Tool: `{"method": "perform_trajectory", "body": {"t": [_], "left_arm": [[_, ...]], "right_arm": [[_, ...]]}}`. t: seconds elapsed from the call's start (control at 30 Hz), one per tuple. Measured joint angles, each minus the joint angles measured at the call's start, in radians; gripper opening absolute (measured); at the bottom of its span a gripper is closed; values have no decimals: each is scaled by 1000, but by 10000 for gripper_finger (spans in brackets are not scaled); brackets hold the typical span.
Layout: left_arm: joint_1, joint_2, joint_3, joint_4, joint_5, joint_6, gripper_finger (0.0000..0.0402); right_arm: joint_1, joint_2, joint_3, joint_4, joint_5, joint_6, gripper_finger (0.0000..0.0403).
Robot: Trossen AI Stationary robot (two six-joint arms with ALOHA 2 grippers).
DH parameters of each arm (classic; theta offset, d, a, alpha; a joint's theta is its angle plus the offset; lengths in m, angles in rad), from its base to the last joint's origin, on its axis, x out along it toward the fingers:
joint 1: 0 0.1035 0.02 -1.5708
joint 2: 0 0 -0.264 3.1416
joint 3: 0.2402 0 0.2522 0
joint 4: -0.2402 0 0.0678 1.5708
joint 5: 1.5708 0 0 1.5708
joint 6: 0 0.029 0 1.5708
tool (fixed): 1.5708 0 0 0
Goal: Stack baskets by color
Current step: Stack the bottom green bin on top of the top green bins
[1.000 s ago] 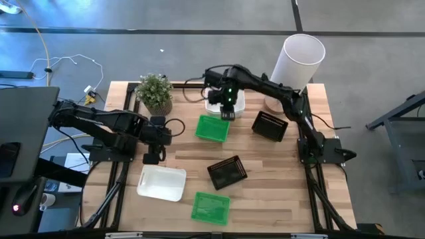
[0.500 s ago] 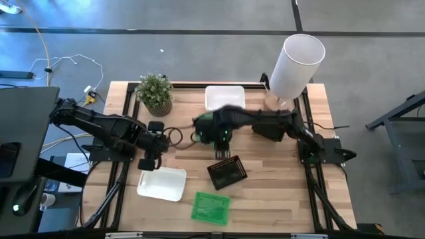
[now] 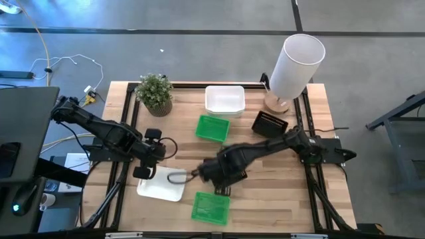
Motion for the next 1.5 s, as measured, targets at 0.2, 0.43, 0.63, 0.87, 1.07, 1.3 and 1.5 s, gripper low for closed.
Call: {"method": "perform_trajectory", "body": {"t": [0.2,0.43,0.63,0.87,1.07,1.3,1.5], "left_arm": [[-41,0,0,0,1,-77,136],[-105,0,0,1,2,-156,136],[-167,0,0,1,2,-239,136],[-237,0,0,3,0,-333,136],[-299,0,0,5,-26,-385,136],[-351,0,0,11,-62,-412,136],[-373,0,0,12,-82,-429,136]], "right_arm": [[83,0,0,52,56,119,115],[157,0,0,66,117,223,145],[194,6,-36,118,125,259,142],[204,6,-113,175,154,288,138],[204,6,-206,240,141,288,138],[215,5,-336,319,101,244,138],[223,5,-379,360,107,244,138]]}}
